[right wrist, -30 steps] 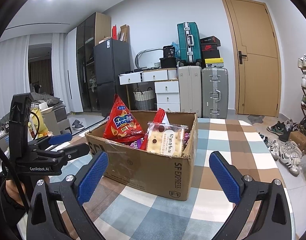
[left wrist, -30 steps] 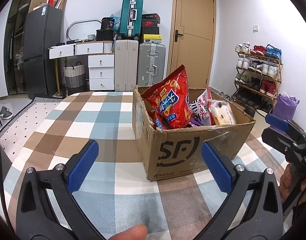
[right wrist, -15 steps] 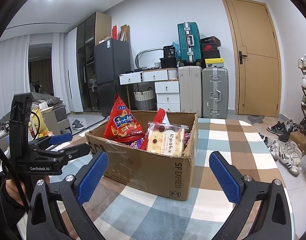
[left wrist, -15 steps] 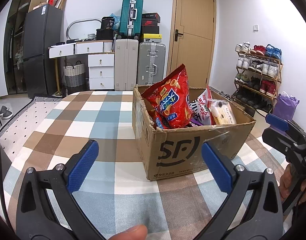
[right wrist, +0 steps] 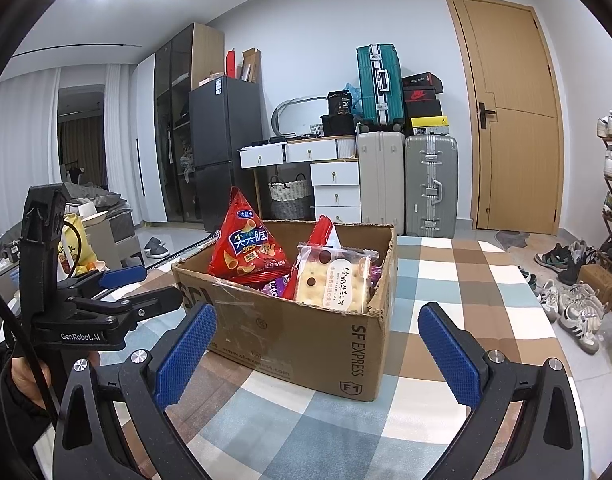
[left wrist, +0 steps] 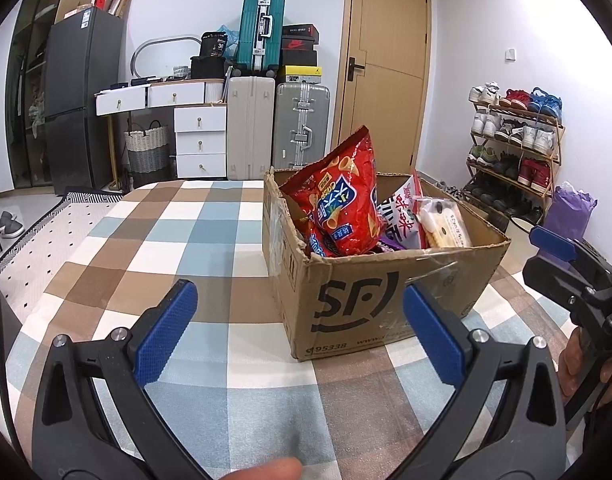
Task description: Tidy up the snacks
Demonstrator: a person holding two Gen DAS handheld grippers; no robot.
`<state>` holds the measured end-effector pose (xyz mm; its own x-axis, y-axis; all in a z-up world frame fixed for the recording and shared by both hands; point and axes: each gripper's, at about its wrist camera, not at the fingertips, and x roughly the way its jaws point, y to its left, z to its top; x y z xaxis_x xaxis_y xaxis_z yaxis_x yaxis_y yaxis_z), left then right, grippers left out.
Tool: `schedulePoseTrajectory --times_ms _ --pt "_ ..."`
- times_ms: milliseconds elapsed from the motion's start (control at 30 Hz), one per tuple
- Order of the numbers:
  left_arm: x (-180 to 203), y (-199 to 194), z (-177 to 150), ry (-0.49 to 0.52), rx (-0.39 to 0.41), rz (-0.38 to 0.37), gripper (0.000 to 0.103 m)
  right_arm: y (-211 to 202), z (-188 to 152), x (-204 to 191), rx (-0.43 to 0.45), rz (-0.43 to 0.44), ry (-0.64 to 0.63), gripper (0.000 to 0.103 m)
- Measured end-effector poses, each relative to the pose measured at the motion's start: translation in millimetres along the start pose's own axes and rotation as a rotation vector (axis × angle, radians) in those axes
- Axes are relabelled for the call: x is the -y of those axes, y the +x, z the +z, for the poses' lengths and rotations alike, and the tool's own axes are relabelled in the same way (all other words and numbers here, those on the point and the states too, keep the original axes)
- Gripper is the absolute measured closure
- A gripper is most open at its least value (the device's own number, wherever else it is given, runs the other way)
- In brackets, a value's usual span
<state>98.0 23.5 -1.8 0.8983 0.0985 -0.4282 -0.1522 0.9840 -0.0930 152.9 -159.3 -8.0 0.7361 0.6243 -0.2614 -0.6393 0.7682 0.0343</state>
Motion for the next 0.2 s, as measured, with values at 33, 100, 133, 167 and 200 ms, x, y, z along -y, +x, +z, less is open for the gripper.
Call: schedulePoseTrajectory --times_ms 33,100,133,167,200 --pt "1.4 -0.8 -0.7 0.001 0.001 0.0 0.001 0.0 0.0 0.0 0.0 0.0 0.0 0.0" --pt "1.6 -0.6 -1.5 0.001 0.001 0.001 0.001 0.0 0.0 -0.1 0.0 0.0 0.0 0.0" --pt "1.2 -0.9 -0.6 0.002 0.002 0.001 0.001 -0.4 0.0 -0.6 0.0 0.001 0.0 0.0" --pt "1.3 -0.9 -0.9 0.002 0.003 -0.001 0.001 -0.3 0.0 -0.4 0.001 -0.001 0.0 0.0" --pt "1.9 -0.6 -1.7 0.004 0.003 -0.002 0.001 -0.1 0.1 -0.1 0.002 -0.001 0.0 0.0"
